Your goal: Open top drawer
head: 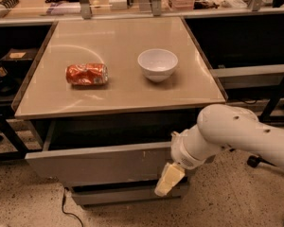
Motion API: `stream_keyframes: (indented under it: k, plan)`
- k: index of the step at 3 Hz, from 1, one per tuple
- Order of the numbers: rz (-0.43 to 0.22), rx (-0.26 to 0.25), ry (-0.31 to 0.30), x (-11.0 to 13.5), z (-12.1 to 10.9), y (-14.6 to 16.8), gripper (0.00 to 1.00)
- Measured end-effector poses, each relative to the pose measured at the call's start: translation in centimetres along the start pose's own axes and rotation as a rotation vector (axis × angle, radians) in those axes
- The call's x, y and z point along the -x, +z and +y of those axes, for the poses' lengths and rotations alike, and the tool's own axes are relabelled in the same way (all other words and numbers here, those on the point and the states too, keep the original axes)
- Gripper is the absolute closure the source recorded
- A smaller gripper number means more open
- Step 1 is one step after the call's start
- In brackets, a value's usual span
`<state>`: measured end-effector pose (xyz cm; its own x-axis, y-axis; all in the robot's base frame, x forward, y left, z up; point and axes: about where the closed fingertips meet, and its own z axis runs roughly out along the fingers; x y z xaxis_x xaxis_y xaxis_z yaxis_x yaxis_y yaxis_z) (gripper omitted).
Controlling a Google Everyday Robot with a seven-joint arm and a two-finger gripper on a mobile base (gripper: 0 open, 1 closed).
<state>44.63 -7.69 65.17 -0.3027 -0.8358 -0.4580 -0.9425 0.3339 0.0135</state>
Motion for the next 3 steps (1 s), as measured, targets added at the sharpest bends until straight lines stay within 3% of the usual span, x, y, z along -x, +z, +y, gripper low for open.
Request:
stream_keyframes:
  k: [2,3]
  plan:
    - [-0.03,0.072,0.077,-2.1,5.0,-5.0,0.0]
    - [-0.03,0.074,0.077,-2.2,5.0,-5.0,0.0]
